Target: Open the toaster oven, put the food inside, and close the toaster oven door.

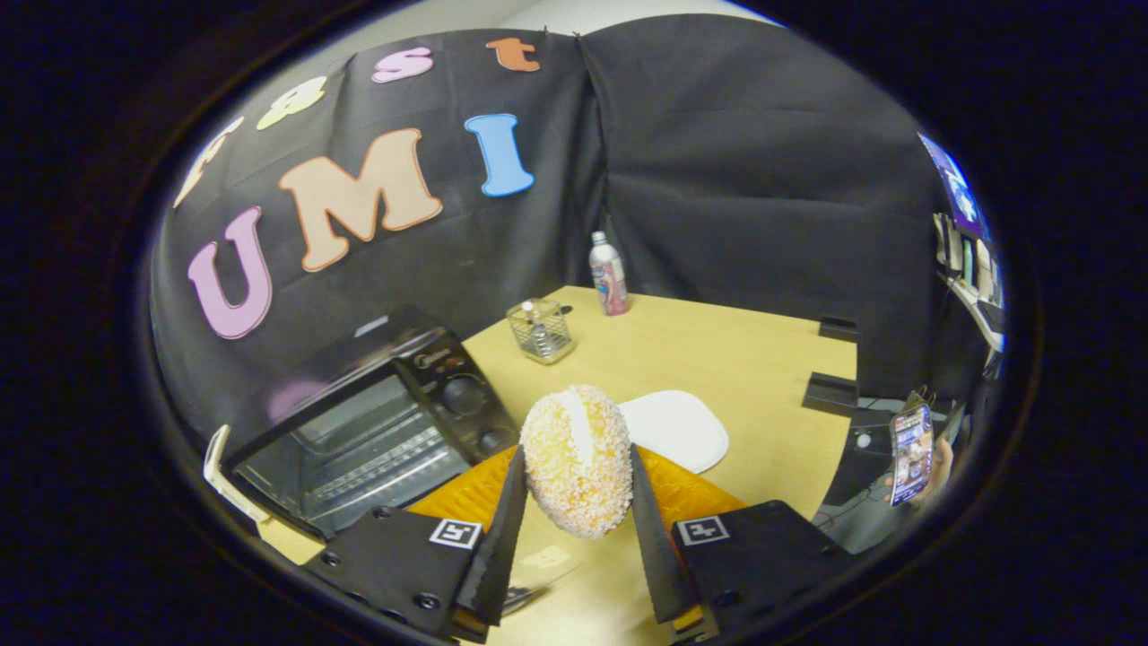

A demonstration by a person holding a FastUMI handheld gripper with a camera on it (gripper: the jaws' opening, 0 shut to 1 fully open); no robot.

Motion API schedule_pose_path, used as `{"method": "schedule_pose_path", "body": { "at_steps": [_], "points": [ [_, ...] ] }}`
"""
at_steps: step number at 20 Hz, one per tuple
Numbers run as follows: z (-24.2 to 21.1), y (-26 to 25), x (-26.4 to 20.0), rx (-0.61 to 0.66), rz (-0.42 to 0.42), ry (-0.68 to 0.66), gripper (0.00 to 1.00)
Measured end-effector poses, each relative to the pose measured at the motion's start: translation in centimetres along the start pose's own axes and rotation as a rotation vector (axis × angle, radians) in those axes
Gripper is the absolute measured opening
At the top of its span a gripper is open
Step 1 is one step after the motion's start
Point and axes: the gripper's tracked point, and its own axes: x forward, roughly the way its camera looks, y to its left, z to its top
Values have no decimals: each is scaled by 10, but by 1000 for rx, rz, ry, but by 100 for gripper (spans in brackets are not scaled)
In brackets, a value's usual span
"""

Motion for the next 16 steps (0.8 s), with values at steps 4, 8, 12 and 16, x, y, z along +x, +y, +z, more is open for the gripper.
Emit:
{"method": "schedule_pose_path", "body": {
  "at_steps": [4, 8, 12, 16],
  "points": [
    [-23, 57, -7, -28, 91, 52, 64],
    [-46, 119, -3, -65, 198, 90, 64],
    [-57, 161, 16, -77, 237, 90, 64],
    [-65, 185, 49, -26, 227, 84, 64]
  ]
}}
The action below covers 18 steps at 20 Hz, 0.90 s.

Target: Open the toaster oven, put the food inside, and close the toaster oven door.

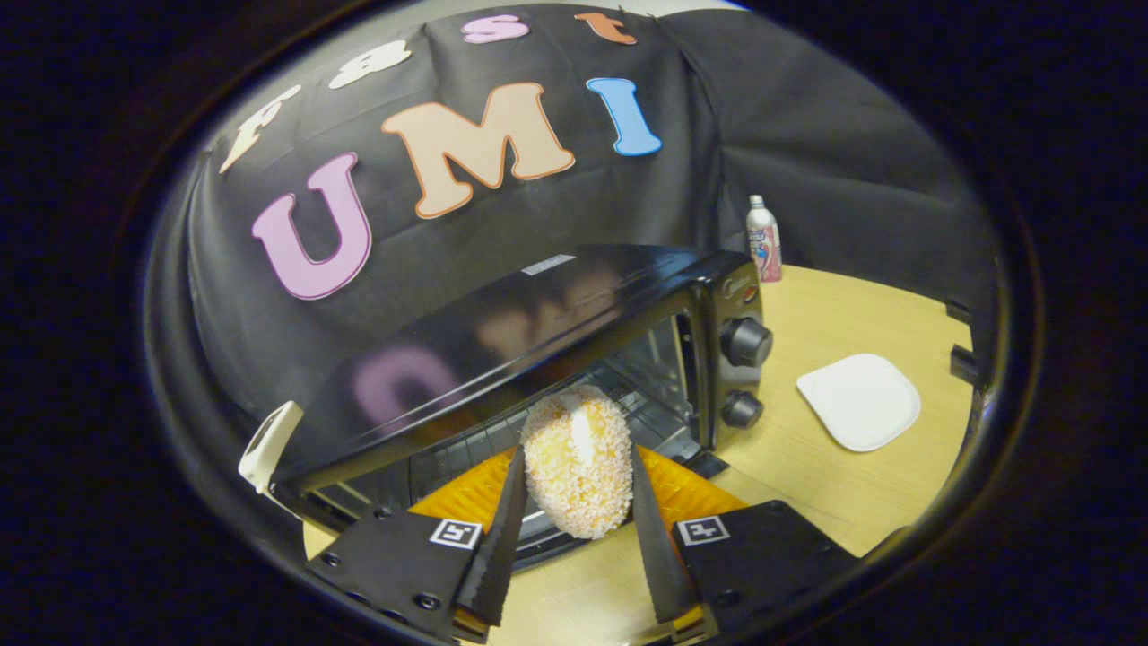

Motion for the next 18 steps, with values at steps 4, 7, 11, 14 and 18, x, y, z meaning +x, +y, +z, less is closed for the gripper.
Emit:
{"method": "schedule_pose_path", "body": {
  "at_steps": [4, 7, 11, 14, 18],
  "points": [
    [-6, 8, 31, 10, 5, -4, 64],
    [-8, 17, 43, 30, 38, -13, 65],
    [-14, 26, 54, 47, 68, 8, 68],
    [-16, 26, 53, 31, 67, -6, 71],
    [-15, 27, 40, 3, 94, -10, 76]
  ]
}}
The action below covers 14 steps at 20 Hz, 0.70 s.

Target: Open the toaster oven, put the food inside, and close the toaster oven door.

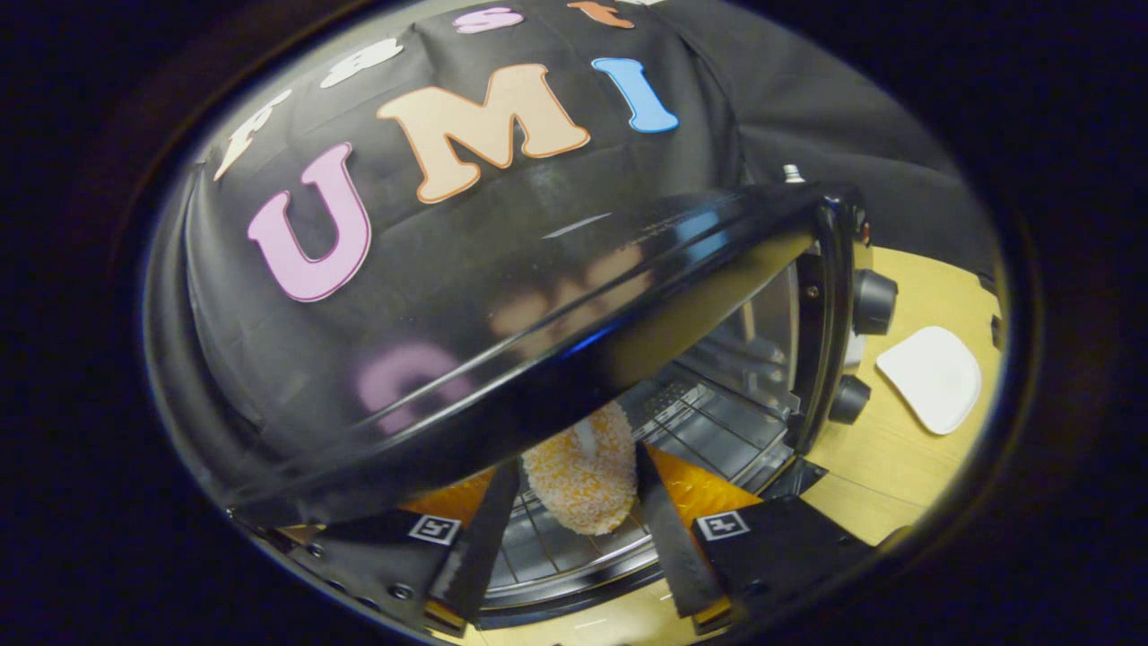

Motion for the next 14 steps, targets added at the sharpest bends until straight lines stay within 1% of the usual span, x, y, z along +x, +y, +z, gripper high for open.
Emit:
{"method": "schedule_pose_path", "body": {
  "at_steps": [3, 7, 11, 14],
  "points": [
    [15, -12, -25, -35, -22, -28, 82],
    [26, -10, -62, -59, 27, -51, 90],
    [12, -20, -102, -128, 25, -17, 98],
    [-8, -28, -131, -173, 46, 15, 98]
  ]
}}
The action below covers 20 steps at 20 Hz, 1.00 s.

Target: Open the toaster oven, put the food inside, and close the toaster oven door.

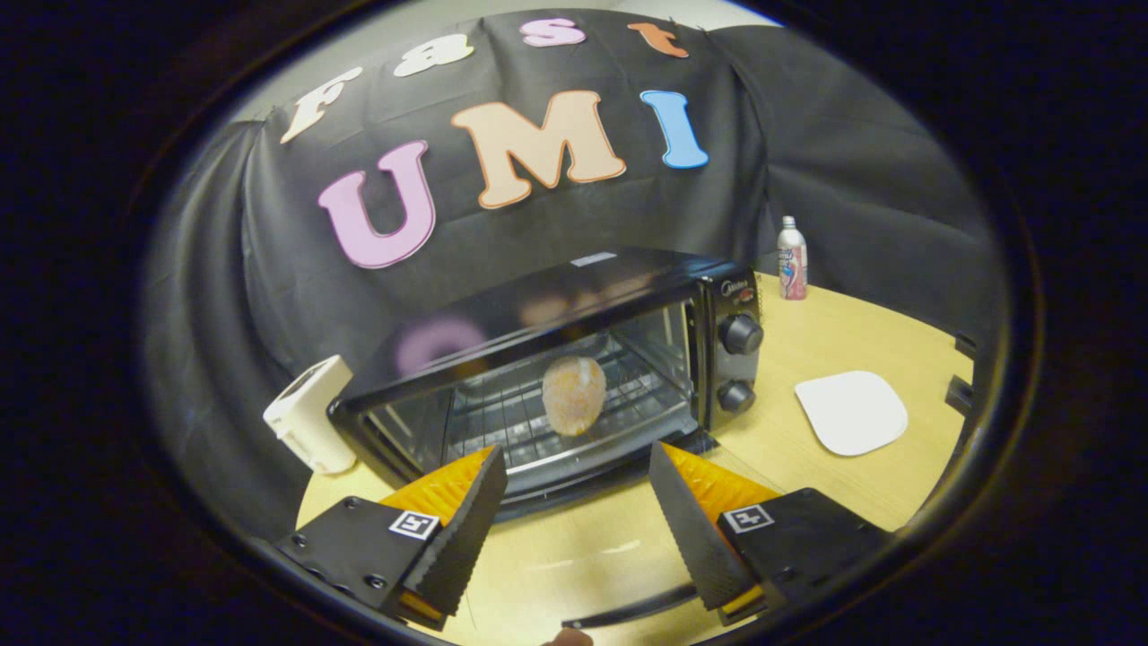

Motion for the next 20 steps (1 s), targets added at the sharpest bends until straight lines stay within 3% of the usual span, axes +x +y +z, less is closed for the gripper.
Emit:
{"method": "schedule_pose_path", "body": {
  "at_steps": [10, 15, 20],
  "points": [
    [-68, -9, -79, -151, 89, 95, 99],
    [-106, -20, -96, -192, 94, 199, 99],
    [-122, -11, -84, -200, 131, 219, 99]
  ]
}}
